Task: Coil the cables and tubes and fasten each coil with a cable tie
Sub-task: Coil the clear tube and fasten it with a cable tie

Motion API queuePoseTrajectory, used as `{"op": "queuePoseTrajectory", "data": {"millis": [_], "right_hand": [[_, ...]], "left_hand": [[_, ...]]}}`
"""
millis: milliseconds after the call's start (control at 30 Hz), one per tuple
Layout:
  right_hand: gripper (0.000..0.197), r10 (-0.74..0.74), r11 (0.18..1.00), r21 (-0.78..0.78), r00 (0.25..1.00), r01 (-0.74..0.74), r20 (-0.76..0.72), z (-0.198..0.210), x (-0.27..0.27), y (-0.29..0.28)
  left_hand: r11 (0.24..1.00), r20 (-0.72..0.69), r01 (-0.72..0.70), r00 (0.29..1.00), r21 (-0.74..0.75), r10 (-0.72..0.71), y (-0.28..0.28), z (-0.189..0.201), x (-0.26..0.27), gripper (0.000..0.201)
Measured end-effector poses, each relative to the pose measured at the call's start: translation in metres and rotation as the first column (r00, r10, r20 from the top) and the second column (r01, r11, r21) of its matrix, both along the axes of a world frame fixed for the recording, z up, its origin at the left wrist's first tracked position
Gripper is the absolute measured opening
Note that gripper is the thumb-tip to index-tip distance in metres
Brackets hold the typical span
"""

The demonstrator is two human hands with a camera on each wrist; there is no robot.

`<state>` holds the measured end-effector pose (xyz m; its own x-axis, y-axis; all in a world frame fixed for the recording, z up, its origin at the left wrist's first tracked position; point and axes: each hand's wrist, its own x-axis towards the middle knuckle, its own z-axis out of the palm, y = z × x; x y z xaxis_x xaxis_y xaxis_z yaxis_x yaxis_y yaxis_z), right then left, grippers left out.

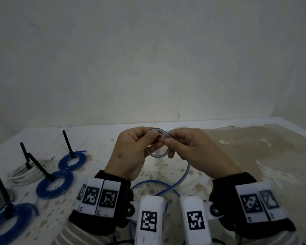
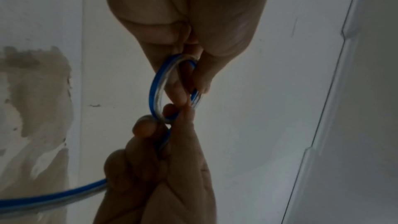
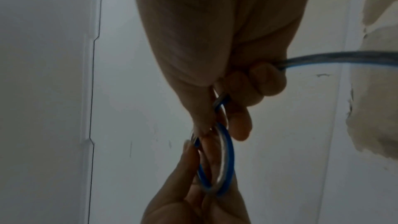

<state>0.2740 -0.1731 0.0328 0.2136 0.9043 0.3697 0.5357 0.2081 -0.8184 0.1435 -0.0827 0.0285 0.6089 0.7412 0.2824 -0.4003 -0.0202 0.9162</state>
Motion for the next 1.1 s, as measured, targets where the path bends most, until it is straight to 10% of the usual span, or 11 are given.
{"op": "queuePoseTrajectory", "data": {"millis": [200, 300, 367, 500, 800, 1100], "right_hand": [[0.016, -0.088, 0.996, -0.011, 0.975, 0.092, 0.205, 0.001, 0.011, -0.006], [0.016, -0.08, 0.994, -0.044, 0.954, 0.096, 0.288, 0.001, 0.007, -0.006], [0.018, -0.06, 0.994, -0.068, 0.947, 0.085, 0.314, 0.0, 0.004, -0.006], [0.009, -0.065, 0.996, -0.036, 0.964, 0.077, 0.257, 0.002, 0.008, -0.008], [0.011, -0.007, 0.997, -0.072, 0.949, 0.032, 0.316, -0.005, 0.004, -0.002], [0.011, -0.073, 0.997, 0.056, 0.97, 0.061, 0.232, -0.001, 0.012, -0.007]], "left_hand": [[0.98, -0.359, 0.05, 0.933, 0.194, 0.023, -0.003, 0.004, -0.006, 0.01], [0.67, -0.603, 0.217, 0.68, 0.71, 0.418, -0.008, 0.005, -0.007, 0.019], [0.564, -0.607, 0.303, 0.625, 0.768, 0.491, -0.012, 0.009, -0.01, 0.027], [0.726, -0.62, 0.296, 0.753, 0.62, 0.221, -0.01, 0.018, -0.019, 0.023], [0.568, -0.602, 0.294, 0.632, 0.769, 0.487, -0.003, 0.013, -0.023, 0.015], [0.69, -0.577, 0.224, 0.745, 0.688, 0.334, 0.006, 0.011, -0.025, 0.011]]}}
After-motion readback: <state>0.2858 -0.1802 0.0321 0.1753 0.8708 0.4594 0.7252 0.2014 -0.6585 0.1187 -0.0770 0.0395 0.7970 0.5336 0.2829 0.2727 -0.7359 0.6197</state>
